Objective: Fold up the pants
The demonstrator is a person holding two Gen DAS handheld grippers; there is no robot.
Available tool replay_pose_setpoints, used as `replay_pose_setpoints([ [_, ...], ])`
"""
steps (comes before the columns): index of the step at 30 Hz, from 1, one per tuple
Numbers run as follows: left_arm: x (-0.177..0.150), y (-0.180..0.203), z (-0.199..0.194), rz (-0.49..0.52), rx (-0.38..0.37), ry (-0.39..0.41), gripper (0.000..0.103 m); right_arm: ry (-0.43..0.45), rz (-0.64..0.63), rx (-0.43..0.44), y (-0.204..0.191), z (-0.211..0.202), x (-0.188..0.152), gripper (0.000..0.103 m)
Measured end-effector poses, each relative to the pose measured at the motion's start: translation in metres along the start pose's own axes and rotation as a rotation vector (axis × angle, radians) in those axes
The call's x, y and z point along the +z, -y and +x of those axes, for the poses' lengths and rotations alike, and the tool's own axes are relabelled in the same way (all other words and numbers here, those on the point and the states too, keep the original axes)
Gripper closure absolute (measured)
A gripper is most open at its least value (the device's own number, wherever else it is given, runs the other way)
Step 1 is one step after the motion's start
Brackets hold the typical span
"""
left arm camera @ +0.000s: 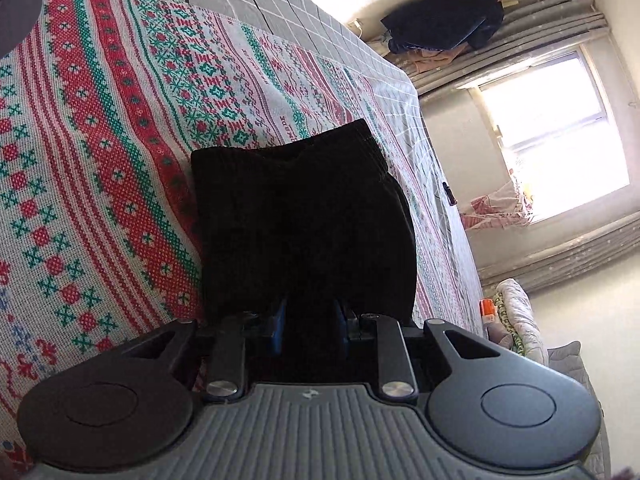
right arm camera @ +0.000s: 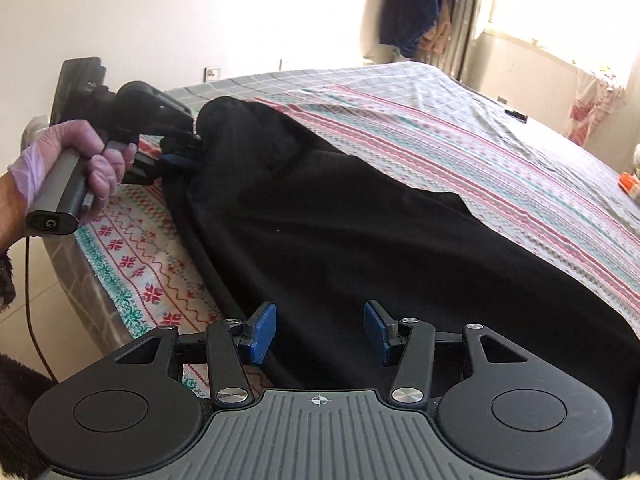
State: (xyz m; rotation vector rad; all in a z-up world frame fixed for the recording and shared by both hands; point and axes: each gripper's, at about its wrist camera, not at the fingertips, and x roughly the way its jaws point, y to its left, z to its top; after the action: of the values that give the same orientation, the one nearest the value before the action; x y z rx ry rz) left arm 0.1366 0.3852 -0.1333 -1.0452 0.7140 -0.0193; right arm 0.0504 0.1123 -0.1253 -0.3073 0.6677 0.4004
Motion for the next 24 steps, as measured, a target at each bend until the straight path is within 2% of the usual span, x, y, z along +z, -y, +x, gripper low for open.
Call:
replay_pose_setpoints([
  [7, -0.006, -0.001, 0.008, -0.072, -0.054, -0.001, 0.051, -0.054, -0.033, 0.025, -0.005, 0.024, -0.007, 0.060],
  [8, -0.007, 0.001, 0.008, -0.065, -0.049, 0.005, 0.055, -0.054, -0.036, 0.034, -0.005, 0.025, -0.008, 0.063],
  [9, -0.009, 0.003, 0.008, -0.053, -0.044, 0.011, 0.078, -0.055, -0.039, 0.049, -0.004, 0.025, -0.009, 0.071],
  [10, -0.010, 0.005, 0.007, -0.039, -0.035, 0.013, 0.077, -0.056, -0.041, 0.068, -0.004, 0.025, -0.010, 0.077],
  [11, -0.012, 0.009, 0.005, -0.023, -0.011, 0.030, 0.077, -0.056, -0.042, 0.088, -0.004, 0.026, -0.010, 0.092],
  [12, -0.013, 0.015, 0.002, -0.001, 0.021, 0.055, 0.077, -0.061, -0.042, 0.099, -0.003, 0.025, -0.009, 0.101],
  [18, -0.019, 0.045, -0.024, 0.108, 0.187, 0.147, 0.077, -0.028, 0.025, 0.108, 0.008, 0.013, -0.004, 0.103],
  [21, -0.030, 0.068, -0.041, 0.302, 0.431, 0.293, 0.077, -0.016, 0.044, 0.113, 0.012, 0.006, 0.001, 0.103],
  [22, -0.031, 0.072, -0.048, 0.337, 0.461, 0.326, 0.077, -0.019, 0.047, 0.121, 0.014, 0.004, 0.002, 0.103],
  [24, -0.027, 0.065, -0.058, 0.301, 0.419, 0.314, 0.077, -0.038, 0.044, 0.140, 0.015, 0.003, 0.003, 0.103],
])
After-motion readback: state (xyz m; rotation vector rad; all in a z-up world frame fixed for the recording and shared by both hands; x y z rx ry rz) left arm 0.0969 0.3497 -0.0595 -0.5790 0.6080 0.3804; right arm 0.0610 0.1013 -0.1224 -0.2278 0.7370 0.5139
